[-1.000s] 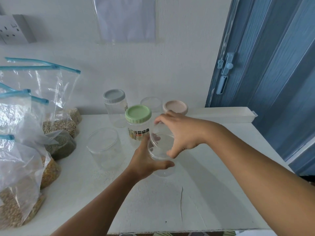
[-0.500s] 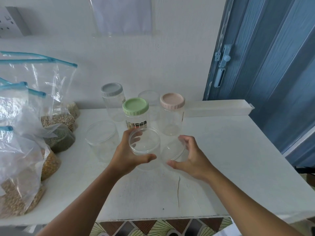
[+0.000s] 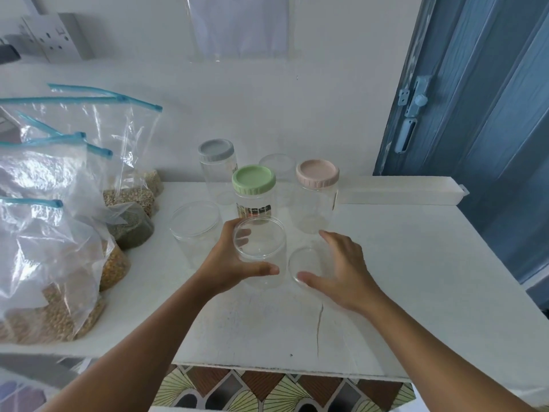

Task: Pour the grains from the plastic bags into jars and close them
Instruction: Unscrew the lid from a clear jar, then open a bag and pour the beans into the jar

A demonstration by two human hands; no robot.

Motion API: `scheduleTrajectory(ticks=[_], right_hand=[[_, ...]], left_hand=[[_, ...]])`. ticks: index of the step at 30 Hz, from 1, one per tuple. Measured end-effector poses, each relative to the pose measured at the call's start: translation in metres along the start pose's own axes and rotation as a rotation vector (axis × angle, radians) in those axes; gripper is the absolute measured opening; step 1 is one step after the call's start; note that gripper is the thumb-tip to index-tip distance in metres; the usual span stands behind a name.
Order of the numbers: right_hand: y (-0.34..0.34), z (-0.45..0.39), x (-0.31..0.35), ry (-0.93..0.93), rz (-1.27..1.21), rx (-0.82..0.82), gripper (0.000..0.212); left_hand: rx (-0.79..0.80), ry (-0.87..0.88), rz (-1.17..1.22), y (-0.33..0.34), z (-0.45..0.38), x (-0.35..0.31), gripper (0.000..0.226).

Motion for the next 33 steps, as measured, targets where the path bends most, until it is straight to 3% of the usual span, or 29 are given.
scheduleTrajectory(ticks=[4, 7, 10, 13, 16, 20, 23, 28, 33], right_hand=[[-0.042, 0.003, 0.057, -0.182, -0.117, -0.216, 0.07], [-0.061, -0.001, 0.109, -0.311, -0.15, -0.259, 0.057], [-0.056, -0.007, 0.169, -0.413, -0.232, -0.224, 0.049], [-0.023, -0.017, 0.233, -0.473, -0.297, -0.094, 0.041], [0.017, -0.026, 0.294, -0.499, -0.344, -0.005, 0.035], [0.057, -0.041, 0.356, -0.453, -0.394, 0.035, 0.034], [0.076, -0.047, 0.381, -0.407, -0.448, 0.042, 0.029], [0.074, -0.047, 0.387, -0.333, -0.543, -0.117, 0.015], [0.074, -0.047, 0.377, -0.264, -0.609, -0.181, 0.006]], left_hand=[[0.082, -0.162, -0.163, -0.012, 0.023, -0.007, 0.151], [0.097, -0.214, -0.351, -0.047, 0.057, -0.033, 0.144], [0.071, -0.112, -0.496, -0.095, 0.095, -0.081, 0.095], [-0.078, 0.076, -0.612, -0.153, 0.125, -0.131, 0.039], [-0.255, 0.237, -0.664, -0.213, 0.143, -0.155, 0.016], [-0.335, 0.347, -0.774, -0.281, 0.141, -0.145, 0.014], [-0.214, 0.327, -0.749, -0.31, 0.126, -0.117, 0.017], [-0.085, 0.343, -0.653, -0.322, 0.107, -0.098, 0.028], [-0.029, 0.481, -0.605, -0.315, 0.093, -0.1, 0.011]])
Point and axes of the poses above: each hand's wrist, its own z-axis away from the middle knuckle, its own y-axis out of the palm, x = y × z, the point moved 10 cm from there along -z, towards the middle knuckle, and after that the axes turned 5 degrees about z, right-handed, at the moved point
